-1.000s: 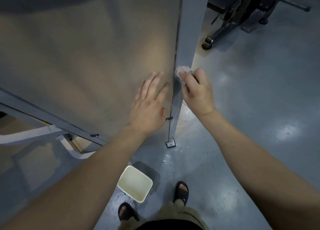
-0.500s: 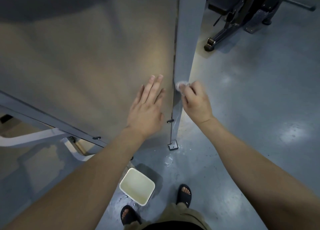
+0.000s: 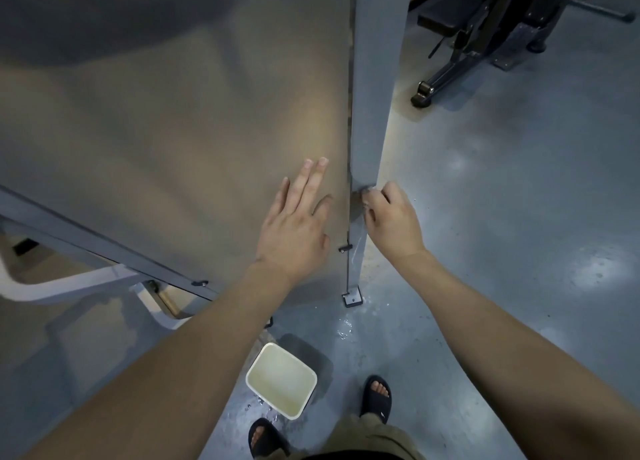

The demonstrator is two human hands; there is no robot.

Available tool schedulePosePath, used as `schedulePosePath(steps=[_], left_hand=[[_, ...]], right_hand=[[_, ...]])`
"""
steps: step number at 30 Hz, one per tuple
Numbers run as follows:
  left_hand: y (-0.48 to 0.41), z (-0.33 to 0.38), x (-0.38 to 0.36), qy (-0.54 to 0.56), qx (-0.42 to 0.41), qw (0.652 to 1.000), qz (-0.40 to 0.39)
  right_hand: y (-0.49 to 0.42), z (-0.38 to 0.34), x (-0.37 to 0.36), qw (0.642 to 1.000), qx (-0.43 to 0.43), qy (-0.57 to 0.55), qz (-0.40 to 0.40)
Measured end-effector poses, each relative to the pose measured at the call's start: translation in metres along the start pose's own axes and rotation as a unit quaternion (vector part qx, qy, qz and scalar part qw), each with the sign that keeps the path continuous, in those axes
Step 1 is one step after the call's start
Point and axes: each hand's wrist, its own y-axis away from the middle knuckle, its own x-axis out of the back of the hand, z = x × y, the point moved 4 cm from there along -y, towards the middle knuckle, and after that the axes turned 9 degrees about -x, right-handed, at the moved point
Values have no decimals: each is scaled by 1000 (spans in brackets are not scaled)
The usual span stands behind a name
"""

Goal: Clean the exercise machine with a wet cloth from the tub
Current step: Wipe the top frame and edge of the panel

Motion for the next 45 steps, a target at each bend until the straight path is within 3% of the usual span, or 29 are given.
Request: schedulePosePath(steps=[5,10,12,17,19,24,26,31,33,36,38,40,45], left_hand=[[0,1,-1,4,4,1000,-6],[0,2,3,-2,6,1000,-17],[1,3,5,4,5,1000,-7],[1,6,5,24,8,1000,5],[0,8,6,19,8,1000,-1],[2,6,11,4,3,1000,-18],[3,6,11,3,5,1000,-13],[5,8,8,3,5,1000,-14],[8,6,6,-5,4,1000,-24],[12,3,4,-18,-1,999,-34],[16,0,1,-19,-2,999,-35],[20,-2,1,-12,5,1000,-27],[39,-21,17,2,46,998,30]], right_hand=[[-33,-27,39,987,52,-56,140],[-7,-12,9,997,59,-6,42],[-14,-20,25,997,53,-33,50],[-50,-40,66,971,93,-77,208],[-38,-31,46,975,101,-53,189],[-11,-14,17,996,74,-22,46],[-21,-27,37,994,85,-40,58],[-46,-40,59,975,104,-69,184],[-34,-27,36,981,105,-55,155],[-5,0,0,998,46,-19,24],[6,9,-4,999,17,-24,-15],[5,-2,10,998,18,-58,-8],[-25,-82,48,983,113,-133,56]])
